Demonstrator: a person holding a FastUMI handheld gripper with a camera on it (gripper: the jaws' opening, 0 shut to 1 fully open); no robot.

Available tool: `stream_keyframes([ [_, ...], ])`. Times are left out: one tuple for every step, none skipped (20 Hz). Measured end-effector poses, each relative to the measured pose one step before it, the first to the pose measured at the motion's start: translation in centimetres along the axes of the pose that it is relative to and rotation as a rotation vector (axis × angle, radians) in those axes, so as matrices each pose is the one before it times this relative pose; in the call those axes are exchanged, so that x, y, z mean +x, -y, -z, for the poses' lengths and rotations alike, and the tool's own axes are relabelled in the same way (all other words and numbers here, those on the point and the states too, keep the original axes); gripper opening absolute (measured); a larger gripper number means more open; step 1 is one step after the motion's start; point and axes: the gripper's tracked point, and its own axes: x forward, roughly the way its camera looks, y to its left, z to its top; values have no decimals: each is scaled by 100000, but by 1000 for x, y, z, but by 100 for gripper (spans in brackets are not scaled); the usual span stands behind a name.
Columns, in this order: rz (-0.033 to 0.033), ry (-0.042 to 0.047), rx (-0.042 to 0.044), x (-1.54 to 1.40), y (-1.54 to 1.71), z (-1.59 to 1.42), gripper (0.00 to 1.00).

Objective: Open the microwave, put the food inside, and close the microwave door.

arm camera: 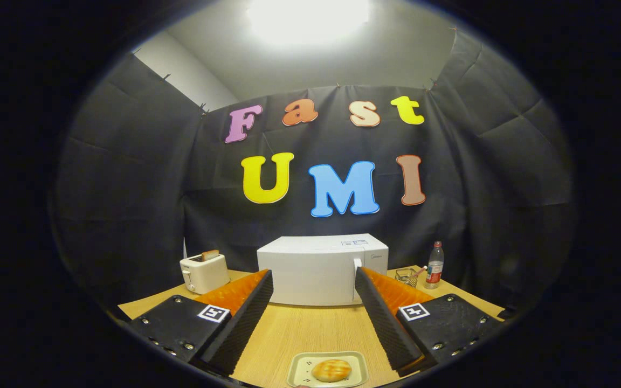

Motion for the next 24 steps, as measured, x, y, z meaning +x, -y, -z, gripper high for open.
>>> stream_keyframes([
  [68,206,20,323,-32,-6,98],
  [-858,-1029,480,273,-186,375,98],
  [-744,-1056,28,331,-173,146,98],
  [724,-385,-736,267,296,-38,98],
  [1159,112,-642,413,392,-127,98],
  [421,33,133,507,129,48,98],
  [6,-3,487,629,127,21,98],
  [231,266,-3,695,246,67,99],
  [691,429,-355,739,515,-74,99],
  [506,357,-362,806,532,133,99],
  [449,-137,-216,850,489,64,99],
  [403,-697,-257,826,487,303,98],
  [970,-520,-451,836,670,185,98],
  [1171,92,-51,854,720,90,98],
  [412,135,264,868,469,5,99],
  [388,-83,257,874,412,275,99],
  [298,-297,206,953,492,188,99],
  [270,-175,250,888,422,314,99],
  [44,-313,100,887,336,282,99],
  [180,-292,-167,944,410,357,99],
  [230,-177,-138,923,341,295,99],
  [95,-79,146,953,304,403,99],
  [-164,-448,278,991,206,497,99],
  [136,-1056,214,1018,256,711,99],
])
